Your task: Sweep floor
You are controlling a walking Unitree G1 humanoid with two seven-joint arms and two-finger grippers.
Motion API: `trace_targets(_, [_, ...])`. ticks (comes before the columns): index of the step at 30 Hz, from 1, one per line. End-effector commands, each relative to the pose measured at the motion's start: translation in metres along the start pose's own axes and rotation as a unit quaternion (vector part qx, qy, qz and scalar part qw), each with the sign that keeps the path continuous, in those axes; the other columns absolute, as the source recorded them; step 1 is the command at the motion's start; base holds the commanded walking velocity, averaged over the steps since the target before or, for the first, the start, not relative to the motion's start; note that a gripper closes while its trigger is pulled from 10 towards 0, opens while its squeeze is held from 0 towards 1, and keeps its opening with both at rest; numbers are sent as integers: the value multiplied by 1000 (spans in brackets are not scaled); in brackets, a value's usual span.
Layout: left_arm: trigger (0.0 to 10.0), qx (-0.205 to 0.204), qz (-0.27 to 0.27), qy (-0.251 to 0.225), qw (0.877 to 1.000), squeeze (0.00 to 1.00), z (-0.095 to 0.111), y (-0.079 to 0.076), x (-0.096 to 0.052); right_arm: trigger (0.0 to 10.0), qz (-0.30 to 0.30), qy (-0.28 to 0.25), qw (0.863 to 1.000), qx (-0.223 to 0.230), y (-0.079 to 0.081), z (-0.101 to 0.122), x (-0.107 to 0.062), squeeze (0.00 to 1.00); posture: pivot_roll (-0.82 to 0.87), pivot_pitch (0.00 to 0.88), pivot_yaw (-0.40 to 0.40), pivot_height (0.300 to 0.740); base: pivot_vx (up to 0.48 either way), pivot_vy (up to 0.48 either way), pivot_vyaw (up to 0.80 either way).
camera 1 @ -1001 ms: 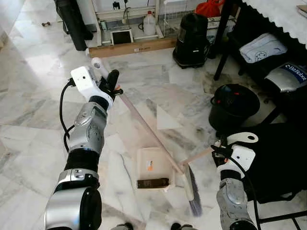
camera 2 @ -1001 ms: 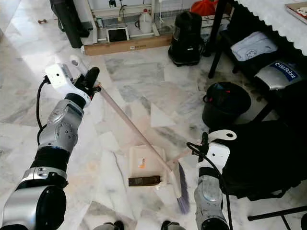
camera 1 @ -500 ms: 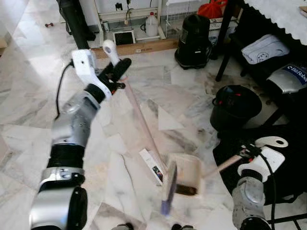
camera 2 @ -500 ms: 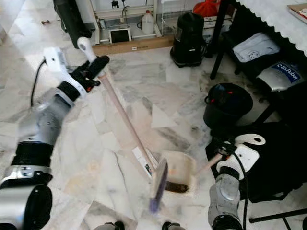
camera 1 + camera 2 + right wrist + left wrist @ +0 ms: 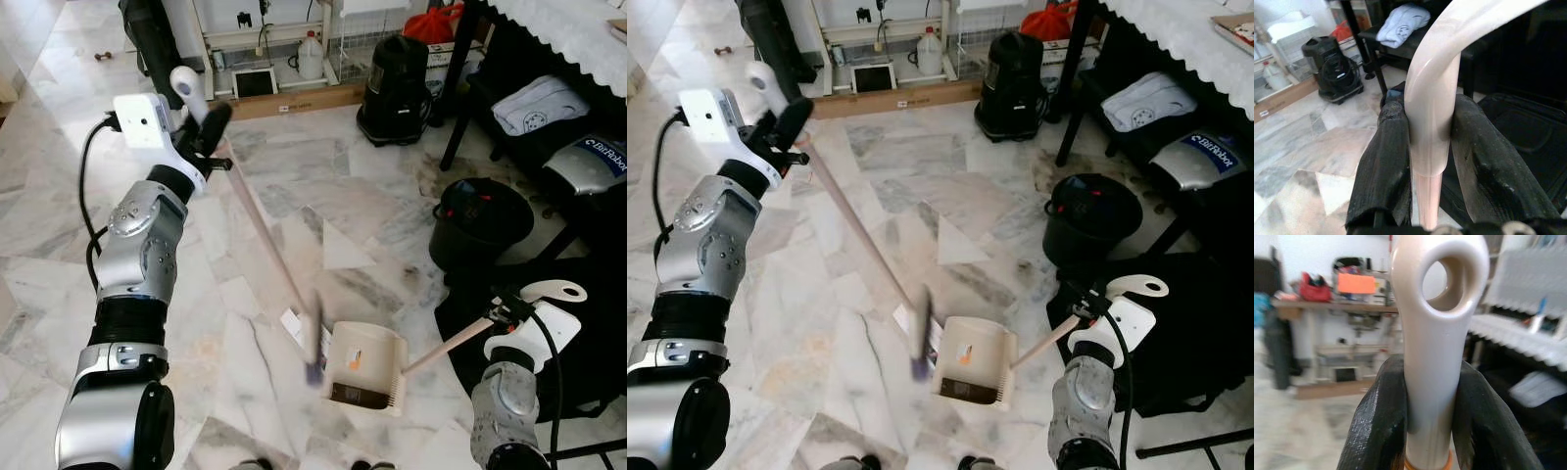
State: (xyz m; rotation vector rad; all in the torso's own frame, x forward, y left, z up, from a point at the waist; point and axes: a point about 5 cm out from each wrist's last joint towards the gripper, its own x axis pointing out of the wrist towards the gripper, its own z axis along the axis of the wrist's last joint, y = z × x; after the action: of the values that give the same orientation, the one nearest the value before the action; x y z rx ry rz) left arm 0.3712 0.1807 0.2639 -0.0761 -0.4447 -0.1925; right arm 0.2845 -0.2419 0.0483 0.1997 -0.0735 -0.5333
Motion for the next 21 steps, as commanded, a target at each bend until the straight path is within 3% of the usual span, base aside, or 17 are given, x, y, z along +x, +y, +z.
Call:
trace_targets(1, [10000, 45, 12, -6, 999, 0, 0, 4, -3, 10000, -7, -21, 1000, 18, 1, 9, 5, 0, 87, 88, 15, 740, 0, 0, 0])
trace_targets(3, [10000, 65, 17, -7, 998, 0, -4, 4, -6, 10000, -7, -24, 999, 21, 0, 11, 6, 0, 88, 86, 12, 740, 0, 0, 0])
trace_targets(4, [10000, 111, 19, -6, 994, 0, -13, 3, -13, 10000, -7, -31, 999, 25, 0, 15, 8, 0, 82, 80, 5, 740, 0, 0, 0])
trace_targets(12, [10000, 105, 34, 13, 994, 0, -40, -4, -27, 10000, 12, -65, 997, 35, 7, 30, 15, 0, 75, 61, -9, 740, 0, 0, 0])
trace_targets(14, [10000, 100, 39, 32, 994, 0, -59, -9, -39, 10000, 18, -77, 996, 36, 10, 37, 19, 0, 59, 28, -18, 740, 0, 0, 0])
trace_targets(21, [10000, 96, 41, 50, 993, 0, -79, -14, -52, 10000, 39, -102, 994, 32, 16, 48, 20, 0, 43, 0, -26, 740, 0, 0, 0])
